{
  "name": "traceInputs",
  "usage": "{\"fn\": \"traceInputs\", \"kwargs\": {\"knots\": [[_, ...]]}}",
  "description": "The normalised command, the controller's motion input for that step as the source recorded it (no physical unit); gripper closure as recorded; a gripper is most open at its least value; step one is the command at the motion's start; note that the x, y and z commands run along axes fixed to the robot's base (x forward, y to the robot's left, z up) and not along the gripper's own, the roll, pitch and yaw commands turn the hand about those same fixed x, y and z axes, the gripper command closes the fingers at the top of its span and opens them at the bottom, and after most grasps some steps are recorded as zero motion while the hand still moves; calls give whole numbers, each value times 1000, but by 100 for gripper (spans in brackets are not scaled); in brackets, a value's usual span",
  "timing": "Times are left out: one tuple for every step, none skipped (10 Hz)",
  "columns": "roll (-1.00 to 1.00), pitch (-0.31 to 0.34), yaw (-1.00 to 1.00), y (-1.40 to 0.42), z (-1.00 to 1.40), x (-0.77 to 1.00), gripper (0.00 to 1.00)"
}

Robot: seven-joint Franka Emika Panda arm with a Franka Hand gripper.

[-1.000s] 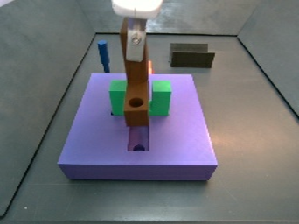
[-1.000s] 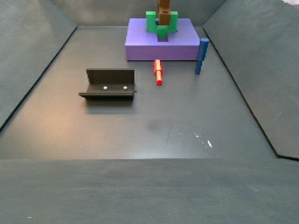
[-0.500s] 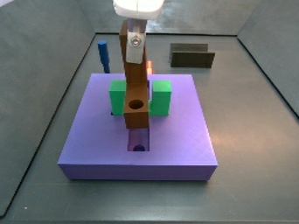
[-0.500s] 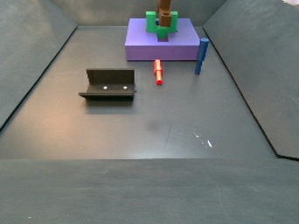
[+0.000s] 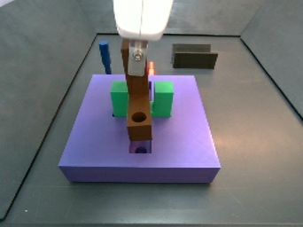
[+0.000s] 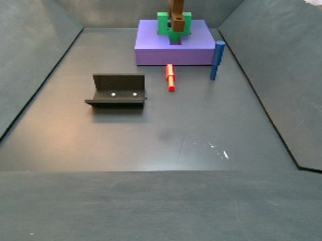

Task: Pick up the brown object. Move up. Place the brown object on the fixture. Regrasp the brown object. Move to above the board. Insert the brown object.
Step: Insert the brown object.

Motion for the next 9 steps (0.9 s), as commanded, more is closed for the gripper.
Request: {"fn": "traceInputs", "kwargs": {"knots": [[104, -60, 0, 117, -197, -11, 100], [17, -50, 0, 66, -263, 0, 100], [-9, -49, 26, 0, -300, 0, 100], [-40, 0, 89, -17, -277, 86, 100], [-30, 0, 69, -46, -189, 211, 100], [0, 53, 63, -100, -37, 409, 100], [0, 104, 34, -97, 0, 446, 100], [0, 59, 40, -6, -34, 249, 100], [0, 13, 23, 0, -80, 0, 100]]}}
